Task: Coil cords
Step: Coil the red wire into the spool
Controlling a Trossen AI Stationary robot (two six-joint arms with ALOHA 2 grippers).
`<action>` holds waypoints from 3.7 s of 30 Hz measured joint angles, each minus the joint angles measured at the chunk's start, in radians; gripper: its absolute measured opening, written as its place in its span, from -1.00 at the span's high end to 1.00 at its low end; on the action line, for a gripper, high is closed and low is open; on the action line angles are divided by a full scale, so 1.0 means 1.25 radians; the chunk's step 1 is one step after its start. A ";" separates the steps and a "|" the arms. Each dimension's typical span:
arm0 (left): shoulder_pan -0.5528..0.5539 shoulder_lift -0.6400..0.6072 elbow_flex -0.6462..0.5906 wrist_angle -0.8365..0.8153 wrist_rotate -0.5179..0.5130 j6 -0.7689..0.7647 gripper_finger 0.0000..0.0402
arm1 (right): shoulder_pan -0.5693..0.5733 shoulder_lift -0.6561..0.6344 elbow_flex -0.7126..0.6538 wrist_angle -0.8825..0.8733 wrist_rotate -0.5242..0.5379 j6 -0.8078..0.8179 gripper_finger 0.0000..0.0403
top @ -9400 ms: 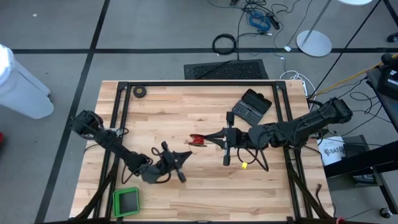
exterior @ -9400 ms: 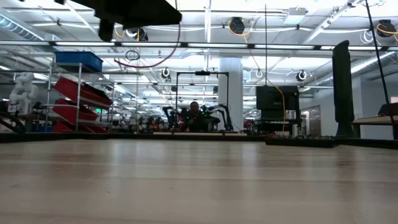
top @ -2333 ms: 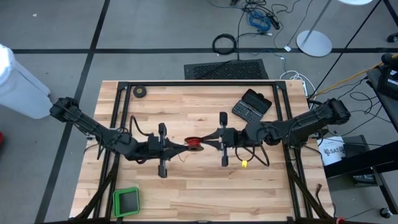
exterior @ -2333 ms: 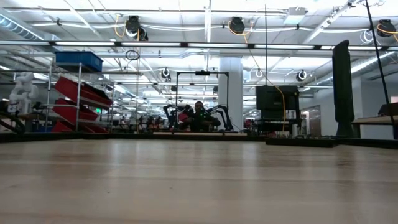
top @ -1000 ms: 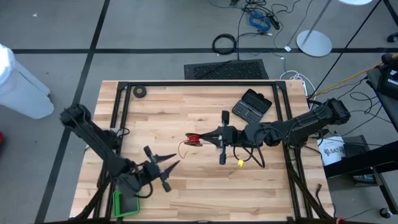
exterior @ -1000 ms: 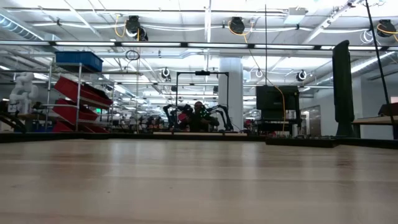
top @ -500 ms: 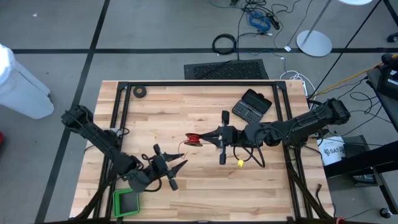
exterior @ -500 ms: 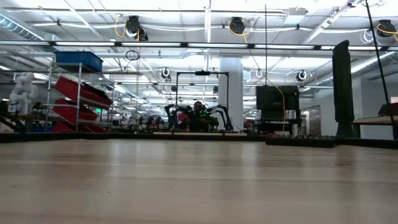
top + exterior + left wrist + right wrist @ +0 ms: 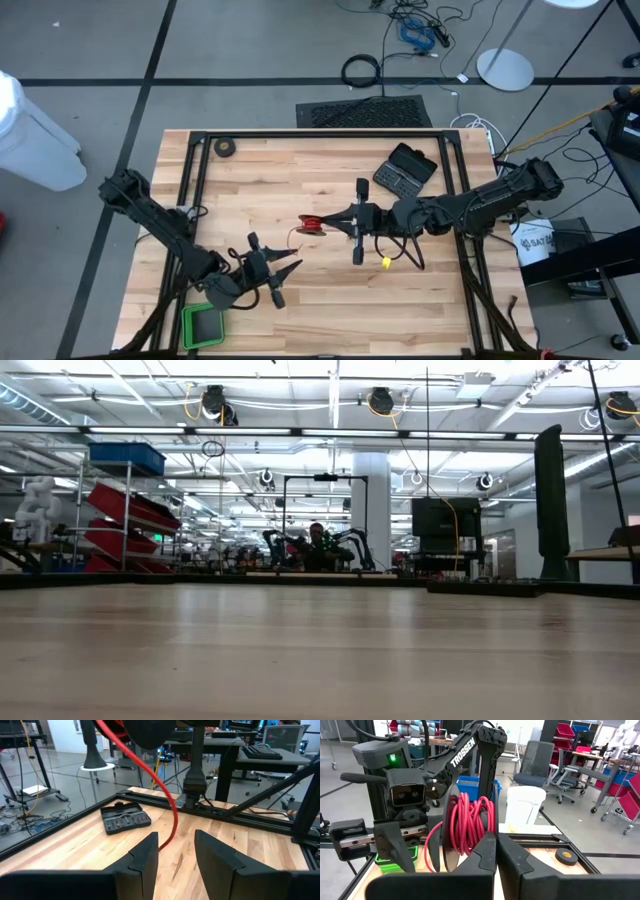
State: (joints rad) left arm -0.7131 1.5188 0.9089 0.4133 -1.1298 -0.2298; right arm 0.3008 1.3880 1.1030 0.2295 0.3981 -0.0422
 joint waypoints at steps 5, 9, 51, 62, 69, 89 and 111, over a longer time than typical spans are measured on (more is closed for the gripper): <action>0.000 0.000 0.000 0.005 0.000 0.001 0.49 | 0.000 0.000 0.000 0.000 0.000 0.000 1.00; -0.001 0.000 0.000 0.006 -0.001 0.001 0.71 | 0.000 0.000 0.000 0.000 0.000 0.000 1.00; 0.268 0.000 0.001 0.020 0.317 -0.106 1.00 | 0.007 0.051 0.001 0.089 0.297 0.025 1.00; 0.271 0.000 0.001 0.075 0.349 -0.105 1.00 | 0.006 0.079 0.001 0.082 0.390 -0.003 1.00; 0.283 0.000 0.001 0.084 0.432 -0.105 1.00 | -0.005 0.090 0.001 0.074 0.413 -0.006 1.00; 0.302 -0.025 0.009 0.168 0.651 -0.039 1.00 | -0.010 0.089 0.001 -0.030 0.361 -0.041 1.00; 0.285 -0.161 0.010 -0.147 0.630 -0.124 1.00 | -0.026 0.089 0.001 -0.068 0.239 -0.041 1.00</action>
State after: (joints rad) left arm -0.3570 1.3182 0.9218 0.2295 -0.3424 -0.3847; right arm 0.2689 1.4998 1.1042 0.1447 0.6965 -0.0939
